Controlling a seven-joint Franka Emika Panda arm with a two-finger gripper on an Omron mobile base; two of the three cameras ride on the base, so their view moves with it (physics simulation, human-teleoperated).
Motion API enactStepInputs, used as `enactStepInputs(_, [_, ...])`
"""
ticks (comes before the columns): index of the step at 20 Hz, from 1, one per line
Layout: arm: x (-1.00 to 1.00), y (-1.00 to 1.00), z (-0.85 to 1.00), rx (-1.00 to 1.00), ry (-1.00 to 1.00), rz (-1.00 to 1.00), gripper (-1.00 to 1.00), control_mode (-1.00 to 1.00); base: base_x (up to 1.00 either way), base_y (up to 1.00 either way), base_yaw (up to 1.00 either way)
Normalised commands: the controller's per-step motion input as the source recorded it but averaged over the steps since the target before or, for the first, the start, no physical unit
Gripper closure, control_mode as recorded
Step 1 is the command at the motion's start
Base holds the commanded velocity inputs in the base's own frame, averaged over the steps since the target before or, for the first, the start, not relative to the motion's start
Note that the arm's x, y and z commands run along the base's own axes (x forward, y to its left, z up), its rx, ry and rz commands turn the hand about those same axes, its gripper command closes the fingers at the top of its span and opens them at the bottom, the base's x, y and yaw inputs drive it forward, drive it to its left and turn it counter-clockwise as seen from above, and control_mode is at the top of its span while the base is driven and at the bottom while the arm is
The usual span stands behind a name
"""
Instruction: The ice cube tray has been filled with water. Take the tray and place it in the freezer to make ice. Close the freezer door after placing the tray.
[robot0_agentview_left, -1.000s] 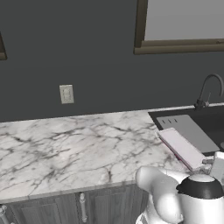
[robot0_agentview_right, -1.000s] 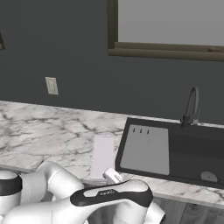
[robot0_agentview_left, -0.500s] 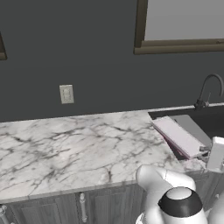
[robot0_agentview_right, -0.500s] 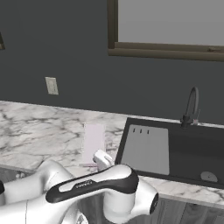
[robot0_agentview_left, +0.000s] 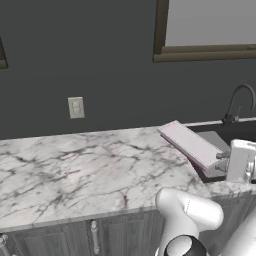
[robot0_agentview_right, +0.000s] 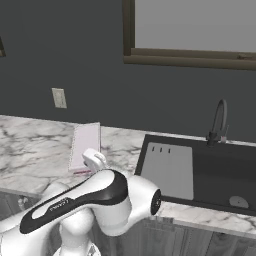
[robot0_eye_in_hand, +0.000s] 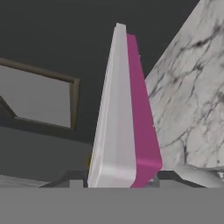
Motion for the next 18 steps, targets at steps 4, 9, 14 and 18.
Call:
enactStepInputs(4, [0.00,0.18,0.49,-0.01,0.00,0.12,1.00,-1.00,0.00,0.00,0.00])
enactStepInputs(9, [0.00,0.06,0.32,0.00,0.03,0.18,1.00,-1.00,0.00,0.00,0.00])
enactStepInputs(14, [0.00,0.29,0.05,0.00,0.07,0.19,1.00,-1.00,0.00,0.00,0.00])
enactStepInputs(18, [0.00,0.06,0.00,0.00,0.00,0.04,1.00,1.00,-0.14,0.15,0.13])
